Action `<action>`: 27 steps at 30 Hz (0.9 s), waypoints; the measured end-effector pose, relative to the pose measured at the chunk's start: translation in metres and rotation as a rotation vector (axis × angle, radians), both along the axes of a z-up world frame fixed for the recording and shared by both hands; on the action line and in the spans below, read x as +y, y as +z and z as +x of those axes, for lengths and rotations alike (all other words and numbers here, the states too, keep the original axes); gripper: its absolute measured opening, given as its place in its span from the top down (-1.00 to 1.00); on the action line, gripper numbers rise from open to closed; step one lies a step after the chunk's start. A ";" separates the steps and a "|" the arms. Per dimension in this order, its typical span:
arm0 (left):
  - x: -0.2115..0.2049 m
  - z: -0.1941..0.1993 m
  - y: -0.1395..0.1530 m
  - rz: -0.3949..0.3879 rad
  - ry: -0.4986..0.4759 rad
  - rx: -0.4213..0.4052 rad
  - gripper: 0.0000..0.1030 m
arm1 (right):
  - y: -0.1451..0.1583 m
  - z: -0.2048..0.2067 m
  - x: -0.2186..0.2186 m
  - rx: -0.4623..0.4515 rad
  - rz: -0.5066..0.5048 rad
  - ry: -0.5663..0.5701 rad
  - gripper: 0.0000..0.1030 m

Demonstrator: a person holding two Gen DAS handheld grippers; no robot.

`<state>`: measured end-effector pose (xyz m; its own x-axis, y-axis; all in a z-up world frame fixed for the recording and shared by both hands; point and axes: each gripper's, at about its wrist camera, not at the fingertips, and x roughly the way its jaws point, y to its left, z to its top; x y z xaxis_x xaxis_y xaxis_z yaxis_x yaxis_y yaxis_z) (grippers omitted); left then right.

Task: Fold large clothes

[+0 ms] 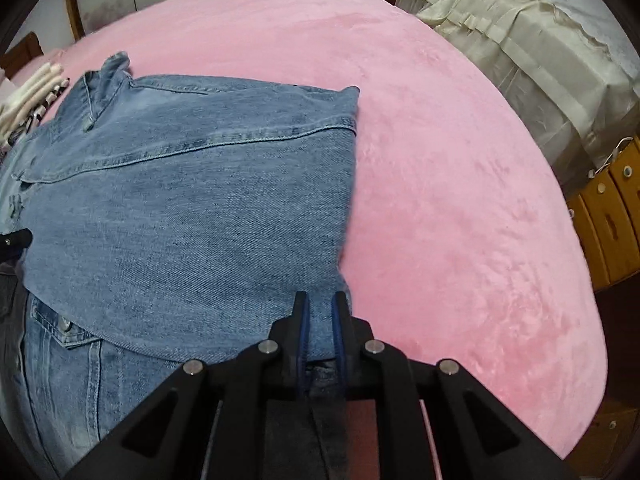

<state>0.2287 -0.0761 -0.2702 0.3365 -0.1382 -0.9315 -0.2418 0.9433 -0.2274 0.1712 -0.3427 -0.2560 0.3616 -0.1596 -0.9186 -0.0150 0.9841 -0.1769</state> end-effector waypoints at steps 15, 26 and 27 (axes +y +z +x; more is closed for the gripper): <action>-0.009 -0.061 0.101 0.043 -0.003 -0.015 -0.40 | 0.049 -0.005 0.018 0.102 0.096 -0.035 0.75; 0.033 -0.125 0.170 0.045 0.095 -0.052 -0.40 | 0.120 -0.028 0.085 0.075 0.187 0.105 0.48; 0.039 -0.131 0.175 0.049 0.104 -0.054 -0.40 | 0.125 -0.028 0.091 0.075 0.196 0.122 0.48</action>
